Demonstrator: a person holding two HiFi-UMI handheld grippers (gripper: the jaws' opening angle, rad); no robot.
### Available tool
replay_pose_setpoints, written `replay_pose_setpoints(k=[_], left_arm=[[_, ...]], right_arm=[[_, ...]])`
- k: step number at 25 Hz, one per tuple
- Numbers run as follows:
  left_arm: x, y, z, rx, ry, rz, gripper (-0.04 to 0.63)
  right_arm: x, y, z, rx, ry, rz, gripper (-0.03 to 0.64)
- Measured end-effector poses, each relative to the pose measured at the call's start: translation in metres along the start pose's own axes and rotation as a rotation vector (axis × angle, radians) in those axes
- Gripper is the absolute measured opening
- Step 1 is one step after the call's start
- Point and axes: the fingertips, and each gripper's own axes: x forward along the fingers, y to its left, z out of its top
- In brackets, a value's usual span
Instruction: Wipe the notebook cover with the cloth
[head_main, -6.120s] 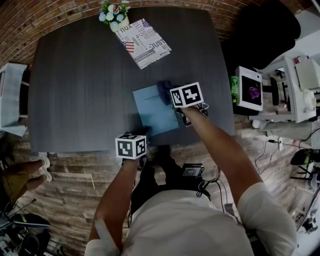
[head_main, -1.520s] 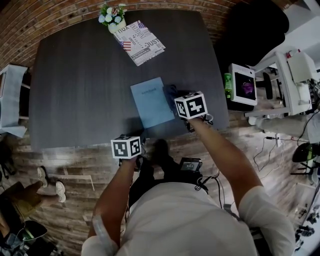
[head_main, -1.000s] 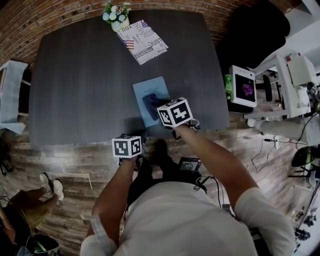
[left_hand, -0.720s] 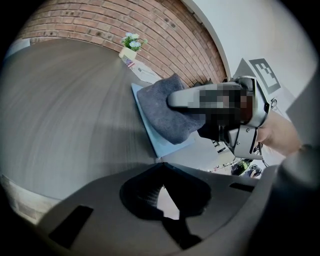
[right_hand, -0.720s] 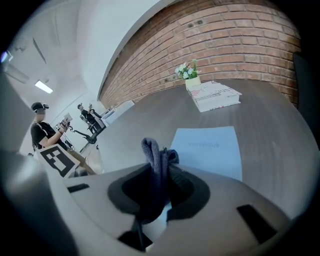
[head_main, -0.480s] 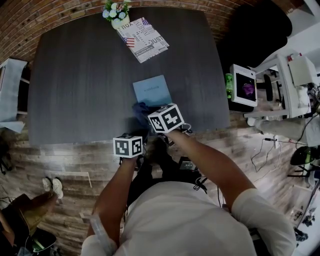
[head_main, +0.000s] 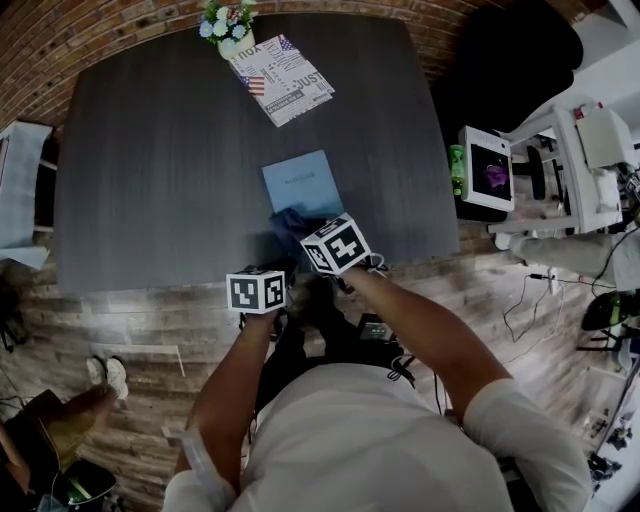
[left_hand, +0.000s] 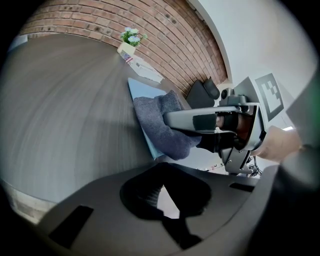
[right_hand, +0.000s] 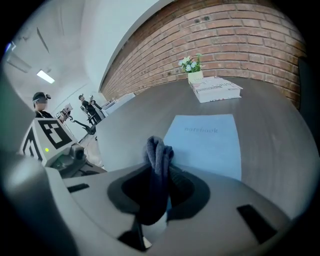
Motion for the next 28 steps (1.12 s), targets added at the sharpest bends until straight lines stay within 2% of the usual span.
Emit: replay_pose_setpoints(k=[12, 28], left_arm=[[0.001, 0.0, 0.002, 0.005, -0.004, 0.014, 0.008], [0.002, -0.002, 0.002, 0.053, 0.011, 0.023, 0.008]], right_arm=[[-0.014, -0.023, -0.009, 0.026, -0.008, -0.029, 0.088], [-0.035, -0.054, -0.02, 0.054, -0.004, -0.087, 0.091]])
